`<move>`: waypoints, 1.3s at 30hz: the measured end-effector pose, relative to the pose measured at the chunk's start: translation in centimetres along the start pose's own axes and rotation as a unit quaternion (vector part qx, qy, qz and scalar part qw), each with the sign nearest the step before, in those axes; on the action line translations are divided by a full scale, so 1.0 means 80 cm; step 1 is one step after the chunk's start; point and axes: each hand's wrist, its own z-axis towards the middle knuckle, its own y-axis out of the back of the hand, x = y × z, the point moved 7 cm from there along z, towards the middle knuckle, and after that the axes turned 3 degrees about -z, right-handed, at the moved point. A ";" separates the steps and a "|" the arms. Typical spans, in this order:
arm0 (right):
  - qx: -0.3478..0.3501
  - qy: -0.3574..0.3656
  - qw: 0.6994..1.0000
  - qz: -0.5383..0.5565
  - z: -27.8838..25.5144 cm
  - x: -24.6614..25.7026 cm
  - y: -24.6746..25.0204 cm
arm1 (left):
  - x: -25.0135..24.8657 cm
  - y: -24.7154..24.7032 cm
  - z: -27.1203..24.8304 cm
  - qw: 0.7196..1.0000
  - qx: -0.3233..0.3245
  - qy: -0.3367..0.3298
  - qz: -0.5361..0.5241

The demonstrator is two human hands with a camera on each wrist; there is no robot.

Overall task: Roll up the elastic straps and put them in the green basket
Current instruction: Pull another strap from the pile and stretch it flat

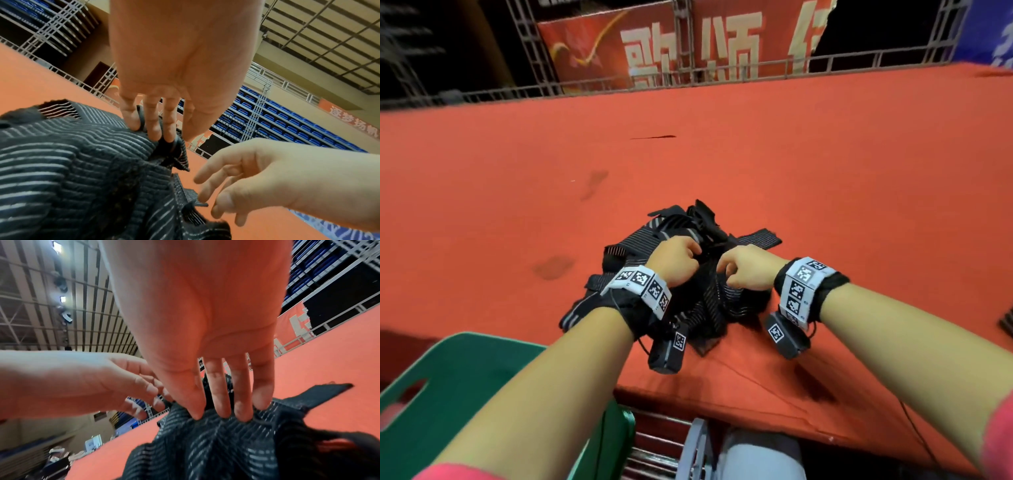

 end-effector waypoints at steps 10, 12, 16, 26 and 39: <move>0.007 -0.039 0.997 -0.059 0.025 -0.007 -0.081 | 0.028 -0.061 0.005 0.995 0.095 -0.024 0.002; -0.012 -0.044 0.997 -0.058 0.024 -0.009 -0.084 | 0.028 -0.076 0.004 0.995 0.099 -0.018 0.011; -0.020 -0.044 0.998 -0.038 0.020 -0.010 -0.088 | 0.032 -0.104 0.000 0.995 0.094 0.003 0.019; -0.083 -0.064 0.992 0.066 0.002 -0.041 -0.056 | 0.047 -0.111 -0.002 0.998 0.035 0.057 0.006; -0.242 -0.106 0.929 0.260 -0.066 -0.093 0.071 | 0.036 -0.102 0.003 0.997 0.023 0.058 0.049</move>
